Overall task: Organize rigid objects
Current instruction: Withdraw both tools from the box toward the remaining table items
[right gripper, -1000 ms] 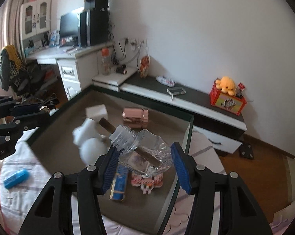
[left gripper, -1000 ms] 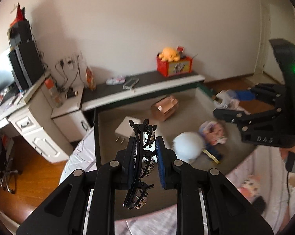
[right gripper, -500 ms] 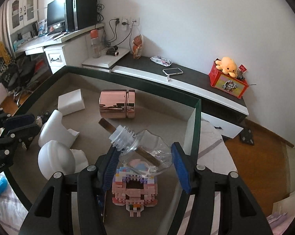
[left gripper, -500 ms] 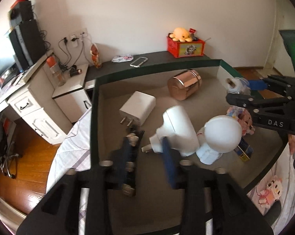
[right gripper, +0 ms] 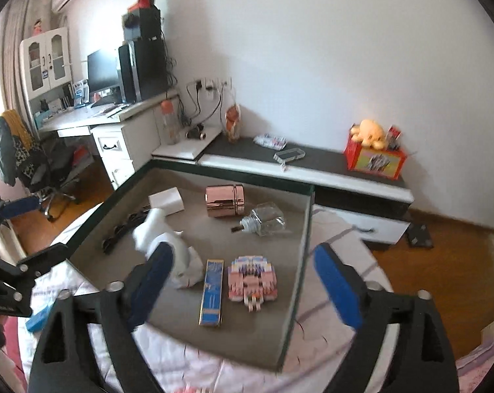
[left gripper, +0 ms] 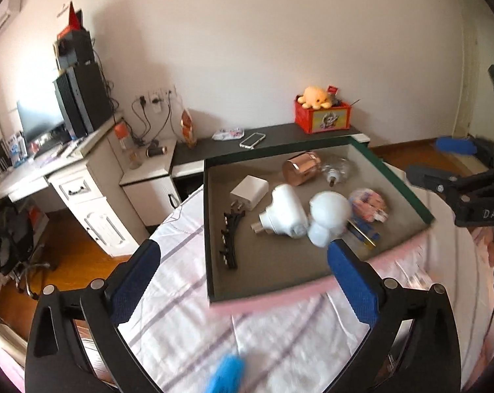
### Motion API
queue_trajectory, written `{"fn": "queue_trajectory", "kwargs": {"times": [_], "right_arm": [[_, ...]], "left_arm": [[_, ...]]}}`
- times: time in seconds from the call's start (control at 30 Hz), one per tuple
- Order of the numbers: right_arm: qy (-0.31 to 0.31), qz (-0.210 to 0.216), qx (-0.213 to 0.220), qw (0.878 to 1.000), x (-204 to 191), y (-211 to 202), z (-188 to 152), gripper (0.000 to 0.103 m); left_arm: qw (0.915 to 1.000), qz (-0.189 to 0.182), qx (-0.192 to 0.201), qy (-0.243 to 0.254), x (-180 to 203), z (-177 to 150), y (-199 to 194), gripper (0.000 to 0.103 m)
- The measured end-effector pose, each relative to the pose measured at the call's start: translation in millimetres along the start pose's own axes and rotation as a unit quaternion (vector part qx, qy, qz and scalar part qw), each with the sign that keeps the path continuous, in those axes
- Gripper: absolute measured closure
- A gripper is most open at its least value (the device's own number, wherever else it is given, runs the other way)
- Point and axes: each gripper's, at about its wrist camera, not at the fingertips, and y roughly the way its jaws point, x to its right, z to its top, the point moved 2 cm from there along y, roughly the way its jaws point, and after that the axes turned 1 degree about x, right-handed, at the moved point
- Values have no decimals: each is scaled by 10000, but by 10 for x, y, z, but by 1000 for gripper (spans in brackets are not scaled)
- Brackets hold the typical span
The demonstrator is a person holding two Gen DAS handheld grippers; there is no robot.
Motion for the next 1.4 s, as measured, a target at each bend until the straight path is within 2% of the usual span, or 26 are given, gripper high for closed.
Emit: {"fn": "queue_trajectory", "kwargs": {"times": [0.17,0.23,0.33,0.4,0.47,0.57,0.67,0.93,1.17,1.4], "right_arm": [[-103,26,486,9988,-180,-657,-188,0],[-149,-66,662,9977,-242,-881,-263,0],[-256,-577,1250,9902,-363,-1308,-364,0],[-283,-834,1492,9849,-427,-1550,-445,0],[-284,-866,1645,9822,-495,-1767,-533,0],[-135,-775,1715,9820,-530,-1964,-624,0],[19,-759,1733,9819,-567,-2126,-749,0],[305,-644,1705,9828,-597,-2400,-1001,0],[190,-695,1720,9825,-697,-2524,-1107,0],[212,-599,1586,9853,-735,-2482,-1186,0]], "left_arm": [[9985,307,454,41,40,-176,-583,0],[9973,294,671,-50,30,-263,-851,0],[9946,173,997,-223,11,-398,-1220,0],[9920,310,1179,-322,5,-502,-1470,0],[9894,482,1326,-357,12,-594,-1677,0],[9854,591,1512,-520,19,-740,-1948,0],[9843,408,1604,-608,44,-897,-2189,0],[9845,397,1678,-306,165,-1130,-2530,0],[9846,408,1685,-222,226,-1199,-2607,0],[9843,651,1611,-319,113,-1259,-2615,0]]}}
